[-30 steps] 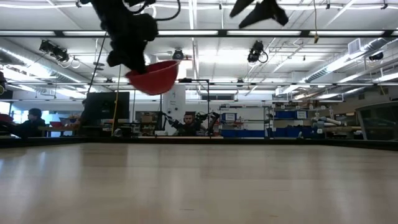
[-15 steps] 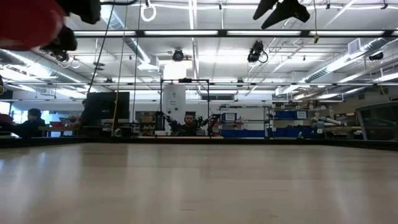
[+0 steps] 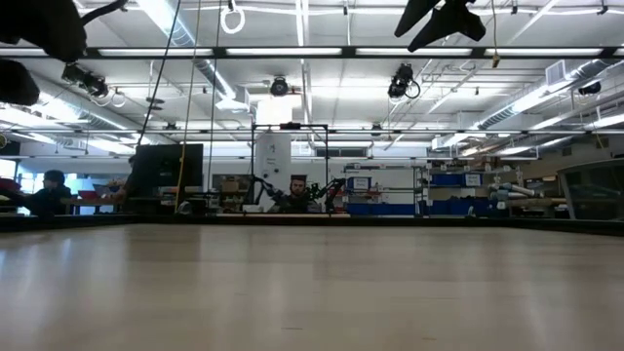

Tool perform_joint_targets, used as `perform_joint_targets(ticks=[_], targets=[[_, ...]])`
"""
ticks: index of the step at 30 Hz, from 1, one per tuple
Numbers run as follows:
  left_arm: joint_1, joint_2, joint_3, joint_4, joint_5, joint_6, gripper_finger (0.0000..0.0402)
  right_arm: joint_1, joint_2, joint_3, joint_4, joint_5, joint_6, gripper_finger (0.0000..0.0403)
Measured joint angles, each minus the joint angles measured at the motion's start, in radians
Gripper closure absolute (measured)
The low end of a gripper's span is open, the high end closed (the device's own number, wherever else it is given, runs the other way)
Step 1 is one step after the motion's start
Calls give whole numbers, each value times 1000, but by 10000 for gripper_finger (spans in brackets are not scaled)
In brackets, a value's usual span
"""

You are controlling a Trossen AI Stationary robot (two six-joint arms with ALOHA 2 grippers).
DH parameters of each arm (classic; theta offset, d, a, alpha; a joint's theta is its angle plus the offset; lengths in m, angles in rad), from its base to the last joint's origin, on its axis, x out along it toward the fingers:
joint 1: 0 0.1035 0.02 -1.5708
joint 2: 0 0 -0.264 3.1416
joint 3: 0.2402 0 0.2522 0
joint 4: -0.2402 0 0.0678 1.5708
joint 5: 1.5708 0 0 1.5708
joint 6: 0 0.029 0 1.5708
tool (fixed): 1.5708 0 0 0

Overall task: Nest bowls inside each other
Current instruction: Stack the red bowl on top of the light green bowl, then return to Home Position

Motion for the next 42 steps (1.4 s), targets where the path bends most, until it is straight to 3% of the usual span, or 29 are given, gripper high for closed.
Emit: perform_joint_targets(ticks=[4,12,18,24,28,35,38,42], targets=[[-57,21,-16,11,-75,-76,392,-7,0,0,0,1,-8,223],[-110,125,-16,36,-95,-106,375,-8,0,0,-1,-1,-18,223],[-119,138,-8,74,-89,-148,291,-8,0,0,-2,-19,-19,223],[-119,126,83,-61,-76,-165,192,-8,0,0,-2,-50,-34,223],[-119,111,171,-171,-118,-165,161,-9,0,0,13,-141,-76,223],[-100,69,350,-235,-365,-106,172,3,-19,0,252,-461,-181,230],[-62,62,452,-189,-591,-6,189,11,-44,0,401,-502,-223,241],[10,62,569,-27,-822,287,211,12,-68,0,537,-492,-301,253]])
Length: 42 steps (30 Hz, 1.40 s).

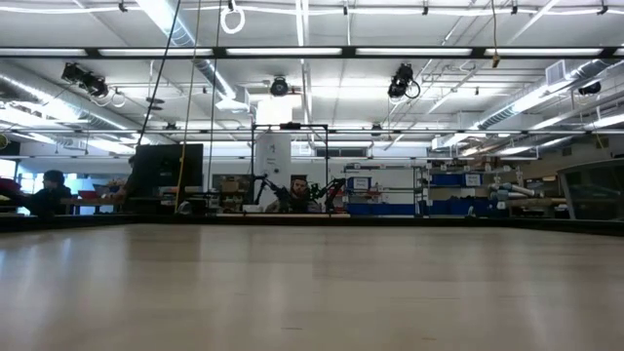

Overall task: Nest bowls inside each other
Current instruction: Return to Home Position

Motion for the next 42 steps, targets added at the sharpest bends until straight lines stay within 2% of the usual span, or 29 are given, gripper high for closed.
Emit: perform_joint_targets(ticks=[2,5,9,12,14,16,19,22,24,26,30,33,38,42], targets=[[43,0,46,96,-43,156,219,0,-6,0,41,1,-11,258],[99,1,118,197,-55,330,230,0,-20,0,77,-6,-19,270],[143,0,201,248,-53,446,258,0,-68,0,96,-16,-64,315],[150,-16,219,251,-15,590,299,1,-113,0,73,-24,-107,380],[148,-48,197,254,10,618,343,9,-151,0,47,-51,-134,391],[162,-93,151,255,58,610,384,33,-189,0,24,-50,-145,394],[191,-157,41,324,120,583,394,89,-242,0,-25,-39,-266,397],[200,-219,-111,491,180,636,399,160,-281,0,-71,-25,-448,399],[202,-257,-218,640,269,688,399,197,-301,0,-83,8,-501,399],[212,-284,-319,756,311,725,400,218,-317,0,-129,33,-536,400],[244,-322,-489,866,313,695,400,234,-336,0,-279,144,-490,400],[271,-365,-593,935,313,635,401,236,-352,-22,-351,165,-437,401],[333,-458,-736,1002,320,580,401,236,-441,-183,-213,165,-433,402],[405,-530,-823,1011,432,508,401,236,-550,-365,2,174,-428,402]])
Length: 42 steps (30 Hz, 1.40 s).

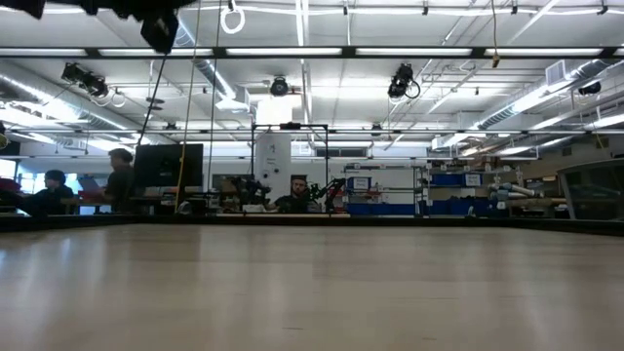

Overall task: Nest bowls inside each other
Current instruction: Return to Home Position

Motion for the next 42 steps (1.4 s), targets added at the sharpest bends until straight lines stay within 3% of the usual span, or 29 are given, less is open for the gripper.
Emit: perform_joint_targets(ticks=[5,14,22,26,31,42], targets=[[72,-18,-89,-5,54,-85,401,0,-122,-186,113,5,59,400],[144,-42,-169,26,110,20,401,0,-281,-402,189,7,115,401],[194,-205,-264,93,116,15,401,-1,-472,-483,100,13,130,401],[170,-294,-318,90,116,-38,401,-1,-565,-524,91,77,181,401],[95,-320,-389,89,116,-82,401,-1,-591,-604,116,85,212,401],[39,-320,-449,159,27,-61,401,-1,-583,-865,455,85,304,401]])
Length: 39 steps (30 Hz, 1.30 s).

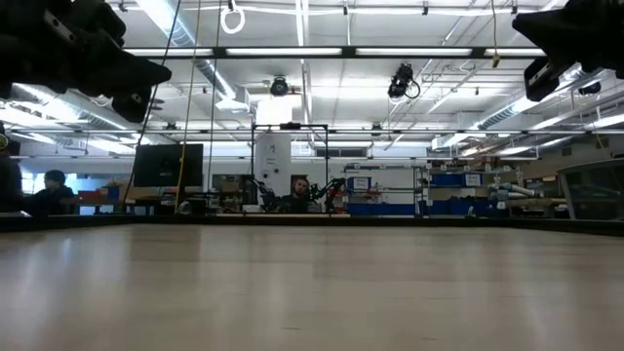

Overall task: Nest bowls inside each other
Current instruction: Return to Home Position

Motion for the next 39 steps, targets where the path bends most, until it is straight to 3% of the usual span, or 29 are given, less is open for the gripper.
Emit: perform_joint_targets(ticks=[5,12,28,39], targets=[[0,0,-23,18,-1,14,401,0,0,-13,9,-4,-24,401],[3,1,-112,196,-6,-18,401,-1,0,-13,0,-3,-80,401],[3,0,-112,188,-27,25,401,-77,2,-77,6,-52,-35,401],[3,1,-113,132,-27,36,401,-78,2,-78,9,-30,-83,392]])
